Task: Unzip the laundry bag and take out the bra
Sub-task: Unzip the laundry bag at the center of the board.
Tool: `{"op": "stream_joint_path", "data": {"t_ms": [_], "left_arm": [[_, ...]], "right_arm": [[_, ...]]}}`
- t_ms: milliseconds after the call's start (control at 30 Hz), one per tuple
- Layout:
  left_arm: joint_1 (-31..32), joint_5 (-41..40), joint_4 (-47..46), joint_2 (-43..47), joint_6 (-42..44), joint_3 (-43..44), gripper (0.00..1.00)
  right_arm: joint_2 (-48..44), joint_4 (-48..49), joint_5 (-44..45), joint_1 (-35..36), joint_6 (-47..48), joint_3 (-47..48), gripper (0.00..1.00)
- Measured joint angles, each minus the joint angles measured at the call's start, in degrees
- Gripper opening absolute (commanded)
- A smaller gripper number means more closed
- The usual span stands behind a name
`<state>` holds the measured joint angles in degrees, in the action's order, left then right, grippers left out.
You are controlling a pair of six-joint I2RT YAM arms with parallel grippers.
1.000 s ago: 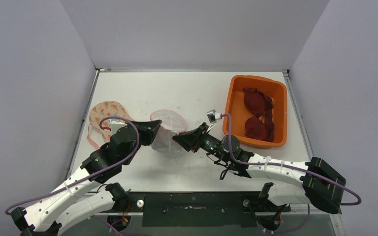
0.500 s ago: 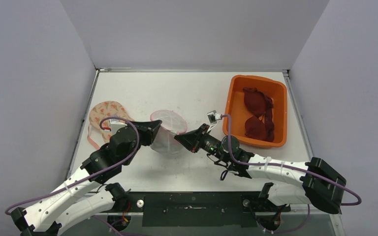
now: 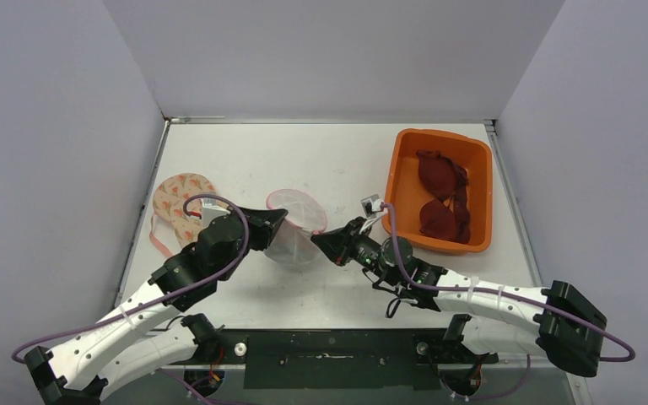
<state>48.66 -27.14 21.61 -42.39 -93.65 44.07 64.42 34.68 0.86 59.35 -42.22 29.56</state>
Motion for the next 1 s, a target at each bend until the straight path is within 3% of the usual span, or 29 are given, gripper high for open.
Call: {"op": "stream_joint_path", "data": {"t_ms": [467,567,700,800,900,933,1000], "left_arm": [[-0.8,5.6,-6.1,-2.9,6.0,-2.1,0.00],[-3.9,12.0,-9.4,-6.1,11.1,-2.1,0.00],[-14.3,28.3,-15.5,-13.7,18.5,-2.9,0.00],[-18.6,39.0,-20.9,-19.5,22.4,-4.3,0.00],[-20.0,47.8,-26.8,-26.3,26.2,-4.5,0.07],[-20.1,49.9,-28.6,-28.1,27.1,-4.5,0.15],[-20.0,52.8,-31.7,-30.7,28.2,-4.7,0.39]], "right_arm": [[-6.2,-9.5,5.9,0.1,3.4,-2.7,0.05],[-7.6,-11.9,6.1,0.9,6.3,-2.7,0.05],[-9.5,-15.9,7.0,3.0,10.1,-2.7,0.05],[-10.9,-17.9,8.4,4.2,11.8,-3.0,0.05],[-11.6,-18.9,9.6,4.9,12.5,-4.8,0.05],[-11.6,-19.2,9.9,5.1,12.5,-5.7,0.05],[-11.1,-19.4,10.4,5.6,12.5,-6.9,0.05]]}}
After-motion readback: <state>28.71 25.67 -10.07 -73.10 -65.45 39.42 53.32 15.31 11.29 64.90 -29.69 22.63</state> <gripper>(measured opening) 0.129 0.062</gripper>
